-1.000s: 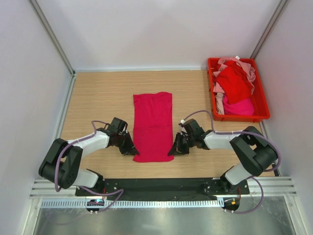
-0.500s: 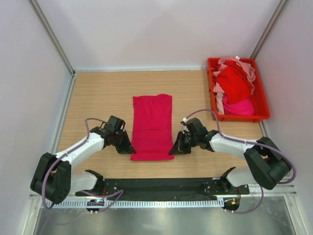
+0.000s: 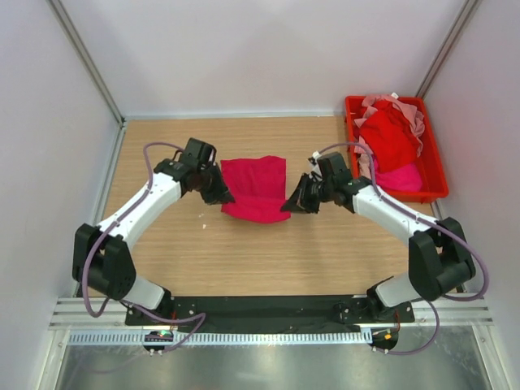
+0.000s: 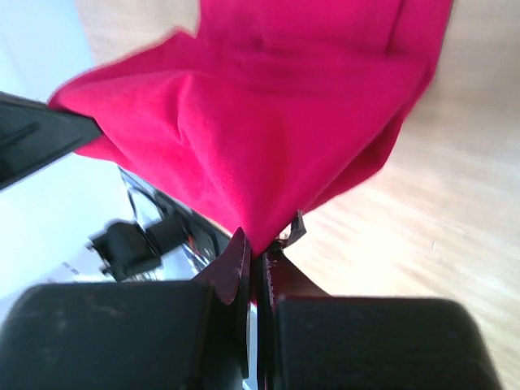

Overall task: Fold and stack the t-shirts
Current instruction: Fold the tshirt

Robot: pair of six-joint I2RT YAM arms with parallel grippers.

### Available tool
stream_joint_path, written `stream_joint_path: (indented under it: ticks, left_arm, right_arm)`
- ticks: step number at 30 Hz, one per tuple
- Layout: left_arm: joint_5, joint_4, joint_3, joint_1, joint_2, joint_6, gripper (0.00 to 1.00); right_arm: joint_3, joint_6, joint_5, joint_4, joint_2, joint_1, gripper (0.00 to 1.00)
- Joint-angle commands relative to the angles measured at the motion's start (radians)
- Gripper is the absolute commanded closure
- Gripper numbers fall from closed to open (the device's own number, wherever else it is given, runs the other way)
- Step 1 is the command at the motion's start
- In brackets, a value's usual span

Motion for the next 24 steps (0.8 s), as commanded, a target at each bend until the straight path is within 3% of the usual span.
stream_joint_path:
  ticks: [1, 11, 24]
  left_arm:
    - [-0.007, -0.046, 0.118, 0.041, 0.079, 0.059, 1.00]
    - [0.096, -0.046, 0.341, 0.144, 0.345, 0.110, 1.00]
    - [0.168, -0.035, 0.548, 0.191, 0.612, 0.108, 1.00]
  right_arm:
    - [0.118, -0.050, -0.064, -0.055, 0.081, -0.067, 0.99]
    - [0.433, -0.096, -0.147, -0.101, 0.400, -0.130, 0.99]
    - [0.664, -0.083, -0.216, -0.098, 0.662, -0.199, 0.99]
